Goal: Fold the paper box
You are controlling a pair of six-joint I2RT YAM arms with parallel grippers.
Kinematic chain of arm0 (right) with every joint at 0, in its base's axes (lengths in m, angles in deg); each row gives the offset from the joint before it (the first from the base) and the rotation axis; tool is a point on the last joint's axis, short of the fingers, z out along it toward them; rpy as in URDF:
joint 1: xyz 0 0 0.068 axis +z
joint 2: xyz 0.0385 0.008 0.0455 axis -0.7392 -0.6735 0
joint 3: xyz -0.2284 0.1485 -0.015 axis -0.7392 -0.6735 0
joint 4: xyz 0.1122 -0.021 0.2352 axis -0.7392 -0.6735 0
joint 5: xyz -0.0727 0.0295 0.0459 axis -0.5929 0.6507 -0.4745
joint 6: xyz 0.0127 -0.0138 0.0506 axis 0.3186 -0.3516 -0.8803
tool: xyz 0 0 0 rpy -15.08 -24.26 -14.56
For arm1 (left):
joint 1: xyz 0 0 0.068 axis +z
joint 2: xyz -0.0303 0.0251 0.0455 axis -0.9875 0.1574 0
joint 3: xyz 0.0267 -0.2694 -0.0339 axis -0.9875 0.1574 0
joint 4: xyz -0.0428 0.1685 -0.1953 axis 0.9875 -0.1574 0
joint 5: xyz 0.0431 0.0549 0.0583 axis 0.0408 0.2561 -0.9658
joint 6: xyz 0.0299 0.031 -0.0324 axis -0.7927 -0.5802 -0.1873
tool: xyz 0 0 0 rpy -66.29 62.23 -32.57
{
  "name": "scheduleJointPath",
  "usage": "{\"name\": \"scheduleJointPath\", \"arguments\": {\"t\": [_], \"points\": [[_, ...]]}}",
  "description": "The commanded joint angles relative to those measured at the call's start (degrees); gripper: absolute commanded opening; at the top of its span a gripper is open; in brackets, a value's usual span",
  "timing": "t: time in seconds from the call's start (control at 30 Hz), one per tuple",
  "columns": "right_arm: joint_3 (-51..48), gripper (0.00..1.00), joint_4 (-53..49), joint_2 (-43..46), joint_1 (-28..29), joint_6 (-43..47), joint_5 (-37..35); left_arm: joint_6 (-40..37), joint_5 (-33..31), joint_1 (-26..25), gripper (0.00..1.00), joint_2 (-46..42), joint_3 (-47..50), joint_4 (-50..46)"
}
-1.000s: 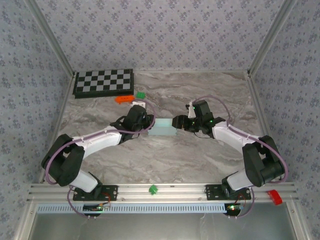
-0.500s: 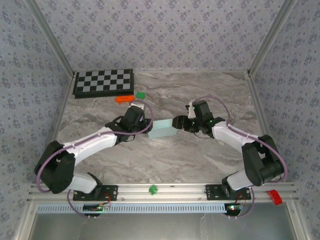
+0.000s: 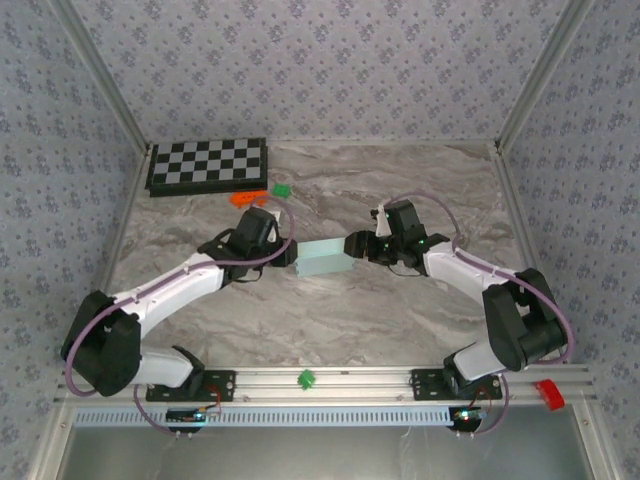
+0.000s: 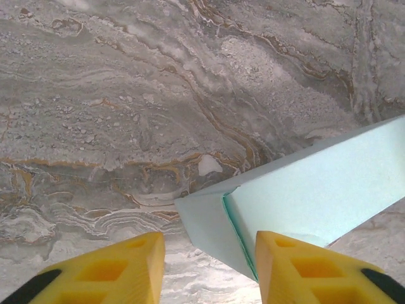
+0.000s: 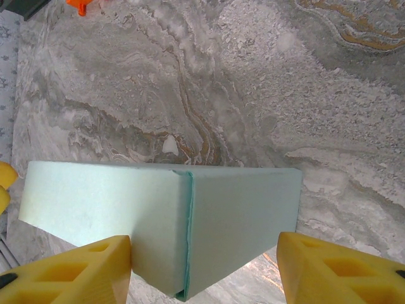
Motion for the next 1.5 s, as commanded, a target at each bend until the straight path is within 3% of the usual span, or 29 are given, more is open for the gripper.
{"name": "scheduleJointPath", "arguments": {"t": [0.0, 0.73, 1.17, 1.27, 1.47], "points": [[-1.5, 0.62, -8.6, -3.1, -0.5, 1.2, -5.1, 0.4, 4.2, 0.5, 0.39, 0.6, -1.0, -0.1], [-1.0, 0.62, -9.6, -3.3, -0.1, 1.7, -6.2, -0.2, 2.2, 0.8, 0.35, 4.1, -0.2, -4.1], [8.4, 0.62, -12.6, -2.5, -0.2, 2.6, -3.9, -5.5, 1.2, 0.8, 0.41, 7.2, -14.3, -6.9], [10.2, 0.63, -13.2, -2.0, -0.3, 2.9, -3.1, -8.6, 1.2, 0.7, 0.47, 8.7, -16.6, -8.5], [11.2, 0.64, -15.8, 1.5, -1.5, 4.1, -3.9, -23.4, 2.0, -0.8, 0.79, 11.9, -21.8, -12.8]]}}
